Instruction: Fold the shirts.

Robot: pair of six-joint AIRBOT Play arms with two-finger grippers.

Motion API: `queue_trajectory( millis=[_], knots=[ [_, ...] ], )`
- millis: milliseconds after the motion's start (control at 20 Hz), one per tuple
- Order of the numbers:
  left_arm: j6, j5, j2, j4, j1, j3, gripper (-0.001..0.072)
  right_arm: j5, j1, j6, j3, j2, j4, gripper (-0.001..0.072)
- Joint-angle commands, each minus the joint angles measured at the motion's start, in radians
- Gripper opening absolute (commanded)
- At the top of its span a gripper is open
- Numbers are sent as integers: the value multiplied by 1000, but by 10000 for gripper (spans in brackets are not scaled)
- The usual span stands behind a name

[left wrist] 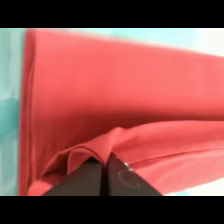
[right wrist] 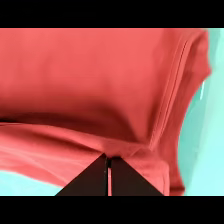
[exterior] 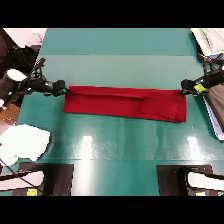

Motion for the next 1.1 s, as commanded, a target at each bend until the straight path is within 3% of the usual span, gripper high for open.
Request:
queue_trajectory(
  millis=[0,50,100,150,200,250,300,450,500,700,1050],
  knots=[
    [4,153,-81,-3,-43,79,247,-24,0,40,90,-96,8,23],
    [-33,198,-81,-3,-41,90,548,-47,-10,47,106,-111,19,100],
    [-68,218,-80,-3,-33,112,689,-74,-25,47,122,-121,64,308],
    [-87,212,-80,-3,-26,135,689,-96,-43,45,134,-125,120,445],
    [-85,182,-80,-2,-23,164,688,-108,-64,35,142,-124,176,524],
    [-85,137,-80,-3,-23,189,688,-92,-89,-3,152,-124,230,537],
    [-85,83,-80,-3,-23,210,658,-53,-114,-48,158,-124,269,537],
    [-77,-74,-79,-9,-23,224,97,93,-183,-130,145,-123,269,537],
    [-61,-113,-79,-10,-25,224,25,119,-211,-142,121,-119,269,538],
    [-48,-193,-79,-8,-84,221,24,117,-328,-174,-41,-106,271,712],
    [-49,-148,-81,-6,-265,217,24,96,-427,-331,-207,-236,480,686]
  ],
)
